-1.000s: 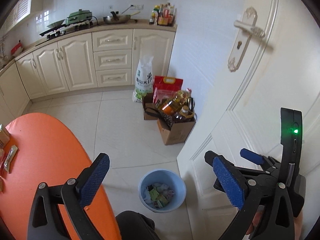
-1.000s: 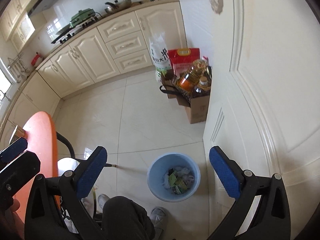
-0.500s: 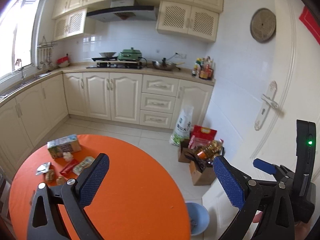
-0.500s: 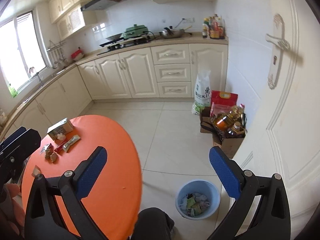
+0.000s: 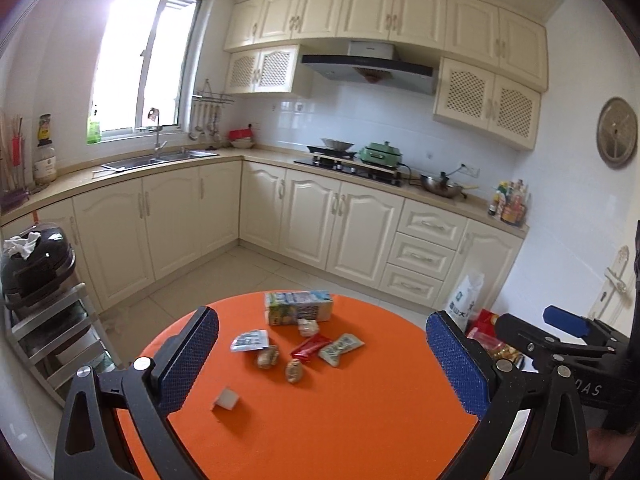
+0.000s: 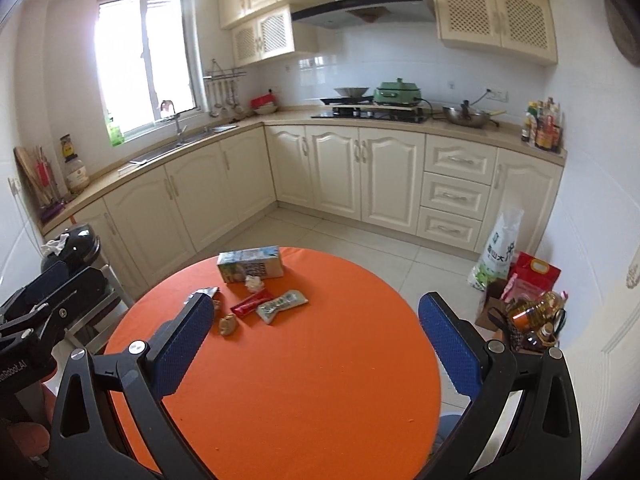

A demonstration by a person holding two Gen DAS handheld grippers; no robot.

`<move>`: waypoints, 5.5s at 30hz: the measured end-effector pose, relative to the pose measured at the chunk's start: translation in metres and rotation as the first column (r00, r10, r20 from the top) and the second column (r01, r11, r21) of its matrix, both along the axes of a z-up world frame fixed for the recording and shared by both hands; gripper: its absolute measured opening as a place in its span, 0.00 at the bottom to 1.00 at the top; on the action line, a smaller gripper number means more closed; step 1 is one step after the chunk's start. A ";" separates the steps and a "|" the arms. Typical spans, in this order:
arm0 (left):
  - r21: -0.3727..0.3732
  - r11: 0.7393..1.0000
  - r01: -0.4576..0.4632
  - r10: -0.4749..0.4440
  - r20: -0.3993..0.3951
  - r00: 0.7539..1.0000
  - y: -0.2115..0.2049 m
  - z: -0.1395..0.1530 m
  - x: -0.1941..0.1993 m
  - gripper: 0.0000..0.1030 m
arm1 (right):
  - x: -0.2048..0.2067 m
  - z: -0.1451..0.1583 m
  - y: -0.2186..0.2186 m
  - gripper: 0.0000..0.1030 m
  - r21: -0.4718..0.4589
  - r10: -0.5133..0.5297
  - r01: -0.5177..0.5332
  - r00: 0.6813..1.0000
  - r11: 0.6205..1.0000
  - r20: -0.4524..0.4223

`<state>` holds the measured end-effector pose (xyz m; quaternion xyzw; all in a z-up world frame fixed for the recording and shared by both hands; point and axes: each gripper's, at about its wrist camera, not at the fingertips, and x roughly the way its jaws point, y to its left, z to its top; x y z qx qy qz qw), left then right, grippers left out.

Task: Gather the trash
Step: 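Move both open grippers back over the orange table, then grasp the small white cup with the left gripper while the right grasps the brown lump, then carry the white cup and brown lump over to the blue bin, then open both grippers above the bin to drop the items, then move both open grippers back over the orange table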

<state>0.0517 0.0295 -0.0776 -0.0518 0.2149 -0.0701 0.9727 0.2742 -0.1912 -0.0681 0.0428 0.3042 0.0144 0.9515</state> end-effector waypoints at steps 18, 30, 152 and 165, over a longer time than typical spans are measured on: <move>0.074 0.988 -0.134 0.146 -0.197 0.969 -0.008 -0.086 -0.017 0.99 | 0.057 -0.039 0.063 1.00 -0.003 0.180 -0.180 0.982 0.984 -0.052; 0.118 0.990 -0.083 0.122 -0.370 0.921 -0.037 -0.116 0.103 0.99 | 0.123 -0.147 0.070 0.98 0.059 0.222 -0.214 0.935 0.975 -0.275; 0.046 0.744 0.666 -0.585 -0.436 0.684 -0.517 -0.127 0.205 0.99 | -0.120 -0.255 -0.383 1.00 0.289 -0.479 0.638 0.746 0.714 -0.462; 0.001 0.817 0.576 -0.564 -0.206 0.800 -0.341 -0.042 0.117 0.99 | -0.100 -0.123 -0.307 1.00 0.294 -0.434 0.492 0.868 0.820 -0.241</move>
